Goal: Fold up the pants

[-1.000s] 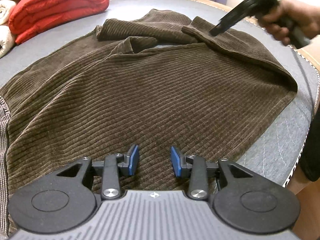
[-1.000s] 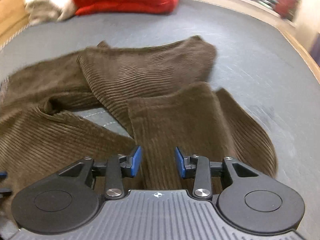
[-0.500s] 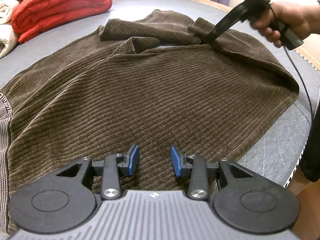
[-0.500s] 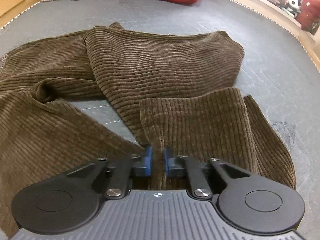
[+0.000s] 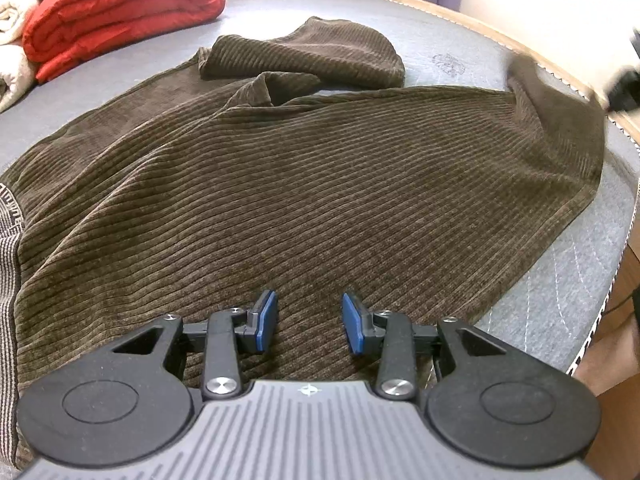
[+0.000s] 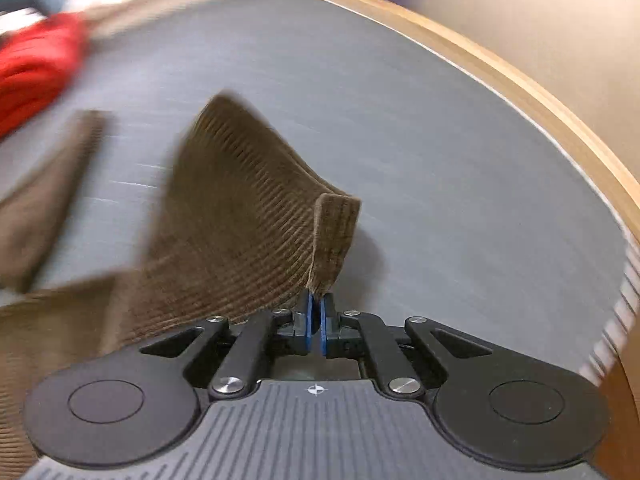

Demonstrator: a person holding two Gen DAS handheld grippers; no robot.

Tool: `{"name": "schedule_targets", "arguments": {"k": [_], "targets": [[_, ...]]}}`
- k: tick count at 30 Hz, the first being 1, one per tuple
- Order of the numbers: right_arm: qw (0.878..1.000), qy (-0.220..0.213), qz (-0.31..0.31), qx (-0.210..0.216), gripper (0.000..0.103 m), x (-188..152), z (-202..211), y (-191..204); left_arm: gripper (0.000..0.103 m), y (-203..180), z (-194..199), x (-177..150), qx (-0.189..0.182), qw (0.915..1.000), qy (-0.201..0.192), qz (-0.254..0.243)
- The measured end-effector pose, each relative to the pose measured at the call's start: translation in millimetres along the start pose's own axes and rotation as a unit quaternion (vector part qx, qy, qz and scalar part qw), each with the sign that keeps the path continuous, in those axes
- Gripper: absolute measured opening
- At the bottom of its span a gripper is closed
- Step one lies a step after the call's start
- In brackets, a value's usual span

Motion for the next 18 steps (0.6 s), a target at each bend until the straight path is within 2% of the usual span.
{"name": "schedule_targets", "arguments": {"k": [2, 5, 7, 8, 10, 12, 13, 14, 15, 17, 18], "targets": [[0.997, 0.026, -0.055, -0.038, 0.002, -12, -7, -50, 0.042, 0, -1, 1, 0.000, 1.0000, 0.001, 0.001], [0.991, 0.057, -0.118, -0.028, 0.001, -28, -17, -98, 0.043, -1, -2, 1, 0.001, 1.0000, 0.000, 0.003], [0.988, 0.074, -0.127, -0.037, 0.000, -35, -20, -108, 0.043, 0, -1, 0, 0.002, 1.0000, -0.002, 0.003], [0.985, 0.083, -0.125, -0.080, 0.000, -38, -20, -111, 0.043, 0, -1, 0, 0.002, 1.0000, -0.002, 0.003], [0.977, 0.088, -0.162, -0.109, 0.000, -40, -14, -126, 0.043, 0, -1, 0, 0.002, 1.0000, -0.002, 0.002], [0.968, 0.068, -0.210, -0.119, 0.000, -38, -3, -141, 0.044, 1, -1, 0, 0.001, 1.0000, -0.002, 0.003], [0.968, 0.039, -0.223, -0.112, 0.000, -33, 5, -142, 0.044, 1, -1, 0, 0.000, 1.0000, -0.003, 0.003], [0.971, -0.002, -0.228, -0.076, 0.003, -24, 12, -139, 0.044, 2, -1, -1, 0.000, 1.0000, -0.003, 0.004], [0.975, -0.026, -0.214, -0.050, 0.003, -15, 15, -134, 0.044, 3, -1, -1, -0.001, 1.0000, -0.004, 0.004], [0.987, -0.061, -0.148, -0.011, 0.008, 3, 15, -116, 0.044, 2, -1, -1, -0.001, 1.0000, -0.005, 0.004], [0.991, -0.062, -0.118, -0.013, 0.016, 9, 9, -109, 0.044, 2, -1, -1, -0.001, 1.0000, -0.005, 0.003]]}}
Point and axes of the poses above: each gripper's, at about its wrist camera, not at the fingertips, and z roughly against the way its jaws point, y to its left, x to its top, the point moved 4 cm from there along -z, roughly the way its jaws point, and after that the axes turned 11 degrees about y, right-handed, at the moved point
